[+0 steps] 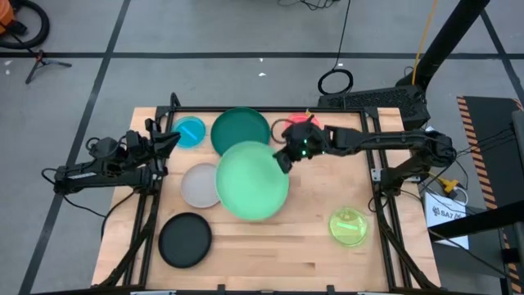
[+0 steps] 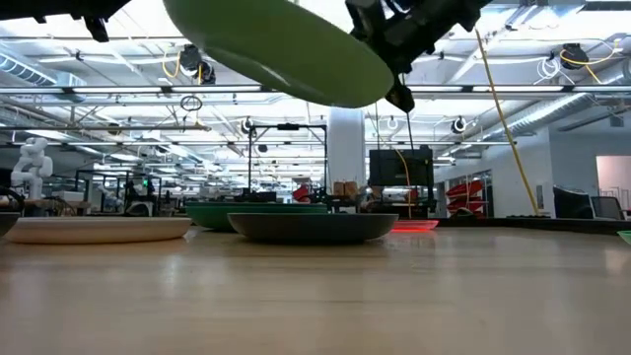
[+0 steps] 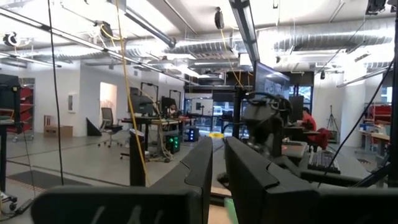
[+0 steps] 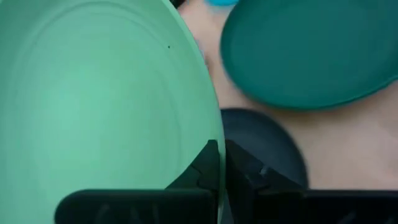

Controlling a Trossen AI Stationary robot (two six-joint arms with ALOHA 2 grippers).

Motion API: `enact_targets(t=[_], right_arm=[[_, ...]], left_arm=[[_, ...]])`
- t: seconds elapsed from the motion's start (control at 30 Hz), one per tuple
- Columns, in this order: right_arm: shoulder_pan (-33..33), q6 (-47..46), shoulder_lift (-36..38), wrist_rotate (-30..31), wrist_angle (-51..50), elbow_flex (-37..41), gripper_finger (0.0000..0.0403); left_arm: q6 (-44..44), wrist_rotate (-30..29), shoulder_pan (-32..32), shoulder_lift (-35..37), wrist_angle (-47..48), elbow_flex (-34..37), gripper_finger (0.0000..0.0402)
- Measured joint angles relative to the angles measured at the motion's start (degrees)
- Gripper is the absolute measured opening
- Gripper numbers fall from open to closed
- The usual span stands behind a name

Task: Stack plastic plates
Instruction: Stack the light green plate on the dark green plate

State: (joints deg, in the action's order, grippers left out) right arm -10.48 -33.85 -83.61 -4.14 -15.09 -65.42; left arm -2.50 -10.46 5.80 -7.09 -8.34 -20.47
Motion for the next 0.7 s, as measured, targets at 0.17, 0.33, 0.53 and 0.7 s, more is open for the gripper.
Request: enact_targets(t=[0.17,0.33,0.53,0.7], right_arm=[[-5.04,-1.76,0.0,1.22,-0.17,-0.78,0.0006],[-9.27,-0.26,0.0,1.18,0.04,-0.86,0.0006],[-13.04,1.54,-1.59,1.16,1.12,-0.86,0.0006],[-15.16,1.8,-4.41,0.84,4.97,-0.86,0.0006]], left_arm=[[0.0,0.0,0.01,0.0,-0.54,0.01,0.0051],[-0.02,0.0,0.0,0.0,-0.78,0.0,0.0051],[-0.63,0.0,0.0,-0.01,-1.01,0.0,0.0051],[-1.51,-0.02,0.01,0.0,-1.42,0.01,0.0051]])
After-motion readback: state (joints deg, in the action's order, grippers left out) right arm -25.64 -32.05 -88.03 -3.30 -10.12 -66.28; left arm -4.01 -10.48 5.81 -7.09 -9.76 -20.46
